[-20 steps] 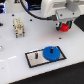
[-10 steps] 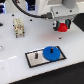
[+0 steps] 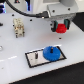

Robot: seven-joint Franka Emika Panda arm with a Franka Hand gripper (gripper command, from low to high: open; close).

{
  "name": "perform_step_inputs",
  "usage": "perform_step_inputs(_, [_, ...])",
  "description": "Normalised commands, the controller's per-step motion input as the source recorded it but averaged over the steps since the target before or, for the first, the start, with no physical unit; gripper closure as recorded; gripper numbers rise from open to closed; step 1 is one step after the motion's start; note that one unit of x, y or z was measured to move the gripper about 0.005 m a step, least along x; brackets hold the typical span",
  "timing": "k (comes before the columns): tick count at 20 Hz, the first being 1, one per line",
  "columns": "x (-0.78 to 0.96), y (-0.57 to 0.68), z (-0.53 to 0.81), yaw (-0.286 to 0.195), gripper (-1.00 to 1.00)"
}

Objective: Insert the blue gear onto the right peg, followed by the red gear

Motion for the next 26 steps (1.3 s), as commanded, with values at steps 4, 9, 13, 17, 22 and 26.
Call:
perform_step_inputs(4, [0.62,-0.26,0.28,0.000,1.00])
perform_step_inputs(9, [0.67,-0.24,0.28,0.000,1.00])
perform_step_inputs(13, [0.70,-0.22,0.24,0.000,1.00])
perform_step_inputs(17, [0.69,-0.23,0.19,0.000,1.00])
perform_step_inputs(22, [0.63,-0.18,0.04,0.000,1.00])
perform_step_inputs(26, [0.50,-0.17,0.01,0.000,1.00])
